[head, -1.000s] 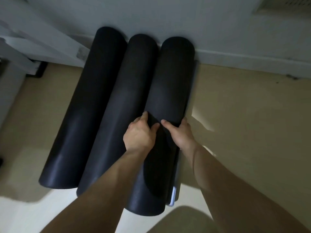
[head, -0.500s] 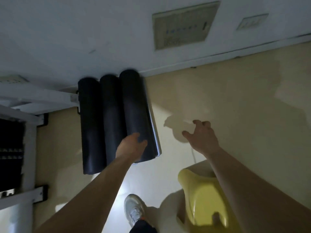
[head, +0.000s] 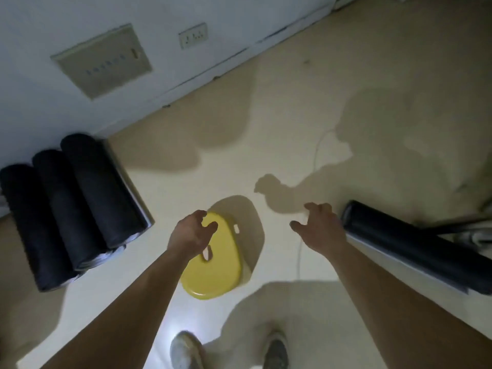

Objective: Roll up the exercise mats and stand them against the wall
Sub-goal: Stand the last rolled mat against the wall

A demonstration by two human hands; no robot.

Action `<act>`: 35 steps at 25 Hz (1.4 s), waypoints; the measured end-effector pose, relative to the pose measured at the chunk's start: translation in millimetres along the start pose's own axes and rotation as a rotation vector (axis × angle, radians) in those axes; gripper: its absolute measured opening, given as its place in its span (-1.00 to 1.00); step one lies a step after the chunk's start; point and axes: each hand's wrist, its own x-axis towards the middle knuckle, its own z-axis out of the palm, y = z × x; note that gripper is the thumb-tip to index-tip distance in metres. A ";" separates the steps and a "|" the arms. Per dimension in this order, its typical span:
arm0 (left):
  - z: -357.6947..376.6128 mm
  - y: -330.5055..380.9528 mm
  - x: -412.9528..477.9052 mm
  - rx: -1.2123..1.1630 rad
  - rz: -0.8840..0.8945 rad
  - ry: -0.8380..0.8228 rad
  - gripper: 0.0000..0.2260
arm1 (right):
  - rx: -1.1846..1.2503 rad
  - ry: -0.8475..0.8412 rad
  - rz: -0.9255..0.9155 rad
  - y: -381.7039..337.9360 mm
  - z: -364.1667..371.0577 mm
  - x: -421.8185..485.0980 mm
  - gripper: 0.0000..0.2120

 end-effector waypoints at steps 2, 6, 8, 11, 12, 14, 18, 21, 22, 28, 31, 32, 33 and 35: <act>52.5 34.2 -32.4 0.053 0.071 -0.054 -0.51 | 0.064 0.031 0.131 89.3 -14.1 -31.2 -0.34; 177.2 107.4 -95.9 0.209 0.214 -0.179 -0.52 | 0.185 0.103 0.365 265.2 -27.4 -105.8 -0.33; 242.1 134.5 -121.3 0.251 0.282 -0.223 -0.52 | 0.249 0.123 0.445 340.4 -18.5 -131.3 -0.33; 325.9 160.9 -145.7 0.297 0.339 -0.246 -0.52 | 0.326 0.135 0.509 426.8 3.1 -147.6 -0.30; 354.7 168.6 -151.4 0.309 0.329 -0.262 -0.52 | 0.342 0.123 0.533 455.6 11.0 -149.3 -0.28; 408.2 185.6 -152.8 0.331 0.288 -0.284 -0.50 | 0.370 0.097 0.570 511.5 22.8 -141.8 -0.25; 504.5 221.1 -123.4 0.326 0.249 -0.224 -0.44 | 0.503 0.127 0.589 618.5 40.6 -82.5 -0.20; 562.3 246.5 -62.9 0.275 0.219 -0.099 -0.35 | 0.643 0.187 0.617 679.6 56.1 -9.1 -0.18; 579.1 252.1 -39.1 0.260 0.215 -0.055 -0.32 | 0.669 0.206 0.612 696.5 61.9 17.6 -0.18; 637.4 274.5 112.4 0.150 0.187 0.236 -0.12 | 0.759 0.439 0.630 792.2 91.4 166.3 -0.13; 643.1 276.4 169.6 0.003 0.106 0.207 -0.21 | 0.777 0.538 0.654 821.0 101.0 207.6 -0.03; 648.4 273.2 182.4 -0.039 0.120 0.183 -0.27 | 0.784 0.564 0.652 828.1 106.3 216.9 0.00; 653.6 268.3 192.5 -0.081 0.143 0.182 -0.32 | 0.796 0.593 0.652 834.7 109.4 224.0 0.02; 662.3 254.0 202.2 -0.192 0.187 0.217 -0.36 | 0.840 0.642 0.665 843.9 112.6 232.0 0.04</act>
